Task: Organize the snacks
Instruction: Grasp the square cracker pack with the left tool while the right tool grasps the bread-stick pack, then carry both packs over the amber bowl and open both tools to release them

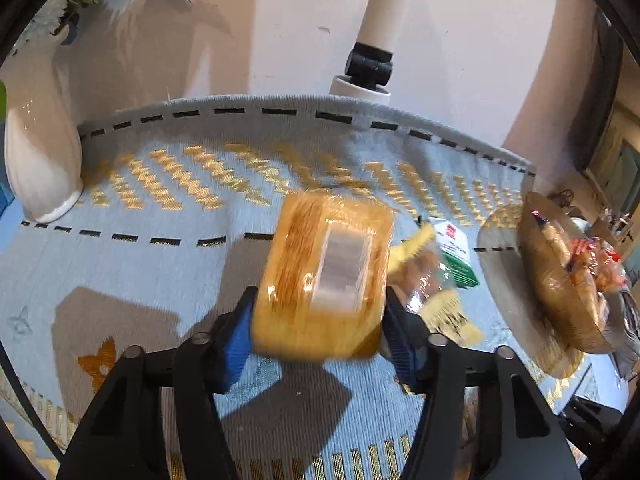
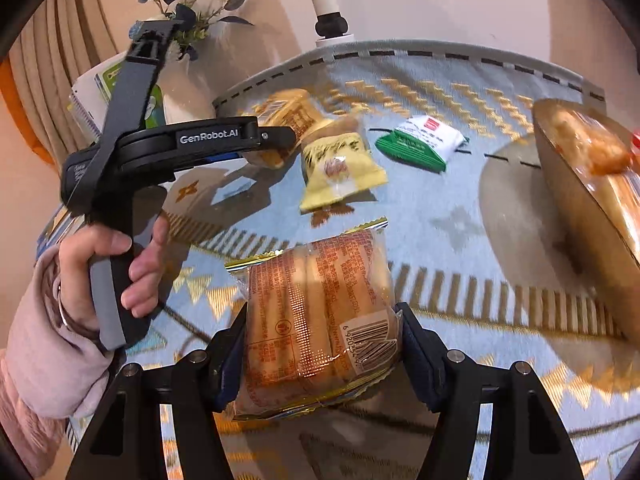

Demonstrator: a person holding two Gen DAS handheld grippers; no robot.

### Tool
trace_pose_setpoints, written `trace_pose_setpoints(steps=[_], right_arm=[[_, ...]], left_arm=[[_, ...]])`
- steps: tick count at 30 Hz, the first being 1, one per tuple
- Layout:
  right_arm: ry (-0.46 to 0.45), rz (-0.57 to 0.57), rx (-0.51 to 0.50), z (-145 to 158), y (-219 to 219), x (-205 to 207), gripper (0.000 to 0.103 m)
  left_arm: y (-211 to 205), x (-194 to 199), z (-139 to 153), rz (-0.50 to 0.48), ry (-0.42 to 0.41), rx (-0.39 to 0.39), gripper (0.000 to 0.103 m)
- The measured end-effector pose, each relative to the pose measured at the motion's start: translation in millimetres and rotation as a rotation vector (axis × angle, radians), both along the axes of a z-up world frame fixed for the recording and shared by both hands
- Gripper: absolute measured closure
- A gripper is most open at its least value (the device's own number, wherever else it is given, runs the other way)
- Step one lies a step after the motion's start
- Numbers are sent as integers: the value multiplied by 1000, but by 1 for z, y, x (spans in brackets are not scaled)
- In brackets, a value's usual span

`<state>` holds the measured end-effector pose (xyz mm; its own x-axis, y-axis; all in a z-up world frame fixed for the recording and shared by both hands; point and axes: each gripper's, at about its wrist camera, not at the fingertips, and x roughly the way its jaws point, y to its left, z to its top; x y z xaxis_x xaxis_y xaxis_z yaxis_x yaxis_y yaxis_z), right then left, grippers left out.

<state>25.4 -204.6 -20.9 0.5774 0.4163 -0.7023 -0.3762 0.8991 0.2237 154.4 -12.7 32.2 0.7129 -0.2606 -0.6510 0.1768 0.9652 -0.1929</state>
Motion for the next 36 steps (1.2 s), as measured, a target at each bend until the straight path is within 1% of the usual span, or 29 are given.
trace_pose_setpoints(steps=[2, 3, 4, 5, 7, 8, 10, 13, 14, 17, 19, 22, 23, 27, 29, 31, 32, 33, 34, 35, 36], right_arm=[[2, -12, 6, 1, -4, 2, 38], [4, -19, 10, 3, -9, 2, 38], [5, -25, 14, 6, -12, 1, 38], [6, -31, 19, 7, -14, 1, 38], [16, -45, 42, 12, -23, 1, 38], [22, -46, 64, 16, -28, 1, 38], [22, -46, 114, 27, -36, 7, 38], [-14, -58, 203, 62, -59, 19, 38], [-34, -67, 224, 75, -68, 21, 38], [-90, -110, 234, 113, -95, 31, 38], [-129, -163, 228, 137, -119, 38, 38], [-149, -247, 248, 159, -160, 51, 38], [-152, -285, 249, 165, -178, 56, 38], [-129, -399, 263, 167, -231, 81, 38], [-104, -448, 269, 161, -255, 92, 38], [-79, -471, 262, 153, -267, 96, 38], [-52, -480, 259, 146, -273, 102, 36], [-30, -487, 254, 141, -277, 107, 32], [-8, -498, 246, 136, -280, 111, 27], [9, -517, 238, 131, -285, 113, 14], [14, -539, 238, 127, -289, 112, 9]], left_arm=[[-2, 10, 3, -3, 6, 2, 40], [-6, 14, 3, -14, 9, 12, 44], [-11, 15, 1, -9, 7, 42, 49], [-19, 16, 0, -11, 5, 110, 50], [-27, 9, -1, -8, -13, 167, 51], [-28, 6, 1, 2, -9, 176, 51], [-26, 0, 12, 15, -5, 171, 51], [-30, -7, 43, 11, -40, 169, 51], [-35, -11, 59, -1, -63, 164, 51], [-61, -17, 101, -62, -122, 137, 51], [-80, -16, 122, -103, -137, 127, 51], [-111, -6, 138, -162, -124, 87, 51], [-128, 0, 144, -192, -116, 71, 51], [-180, 15, 148, -283, -105, 52, 51], [-206, 25, 144, -333, -72, 29, 51], [-229, 34, 134, -371, -39, 15, 51], [-240, 37, 130, -383, -21, 14, 50], [-250, 44, 123, -396, 6, 16, 48], [-257, 48, 119, -405, 27, 22, 35], [-267, 55, 112, -413, 64, 40, 28], [-270, 56, 109, -402, 73, 57, 25]])
